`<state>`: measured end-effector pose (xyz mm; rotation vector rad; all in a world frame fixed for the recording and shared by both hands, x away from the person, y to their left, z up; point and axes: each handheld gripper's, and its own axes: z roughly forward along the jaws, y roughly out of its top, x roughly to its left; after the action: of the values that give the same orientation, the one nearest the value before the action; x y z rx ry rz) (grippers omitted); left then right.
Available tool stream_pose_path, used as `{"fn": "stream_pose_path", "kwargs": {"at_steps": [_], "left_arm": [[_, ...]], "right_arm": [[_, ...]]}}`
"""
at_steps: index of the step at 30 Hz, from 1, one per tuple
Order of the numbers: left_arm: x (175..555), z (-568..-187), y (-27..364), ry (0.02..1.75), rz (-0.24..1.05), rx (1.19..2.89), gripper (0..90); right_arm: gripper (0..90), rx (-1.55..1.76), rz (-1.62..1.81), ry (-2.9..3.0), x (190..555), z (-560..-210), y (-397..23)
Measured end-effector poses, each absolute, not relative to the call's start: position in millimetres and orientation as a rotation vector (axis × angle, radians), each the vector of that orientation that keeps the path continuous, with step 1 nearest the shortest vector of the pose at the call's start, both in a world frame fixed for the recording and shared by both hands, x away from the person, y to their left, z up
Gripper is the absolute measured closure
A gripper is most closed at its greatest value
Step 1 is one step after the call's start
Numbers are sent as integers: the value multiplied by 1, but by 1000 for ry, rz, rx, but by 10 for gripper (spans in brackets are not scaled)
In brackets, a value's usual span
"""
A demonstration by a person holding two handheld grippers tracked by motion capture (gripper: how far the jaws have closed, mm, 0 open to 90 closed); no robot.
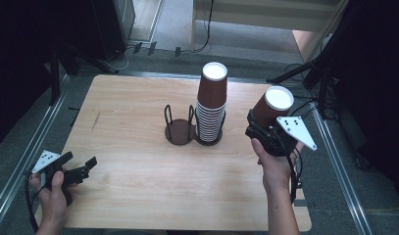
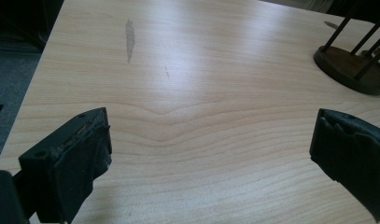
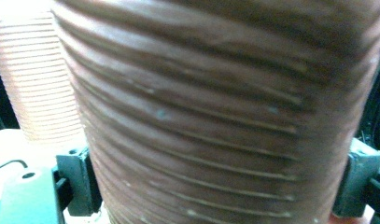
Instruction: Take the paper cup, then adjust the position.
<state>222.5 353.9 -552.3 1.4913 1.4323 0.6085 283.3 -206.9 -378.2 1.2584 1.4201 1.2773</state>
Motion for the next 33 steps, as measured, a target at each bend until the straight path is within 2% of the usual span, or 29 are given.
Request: {"fn": "stream_pose_path", "kwargs": {"at_steps": [10, 15, 18, 33], "left_arm": [[224, -553, 354, 1409, 573, 1507, 0], [224, -552, 350, 1419, 599, 1557, 0], [223, -548, 350, 1400, 558, 1539, 0], [227, -506, 320, 1258, 552, 1561, 0]], "right_arm": [[130, 1271, 1293, 1443, 281, -397, -208], [130, 1251, 1264, 1466, 277, -409, -204], [129, 1253, 1265, 1474, 276, -413, -203], [129, 1289, 1260, 1513, 270, -442, -199]]}}
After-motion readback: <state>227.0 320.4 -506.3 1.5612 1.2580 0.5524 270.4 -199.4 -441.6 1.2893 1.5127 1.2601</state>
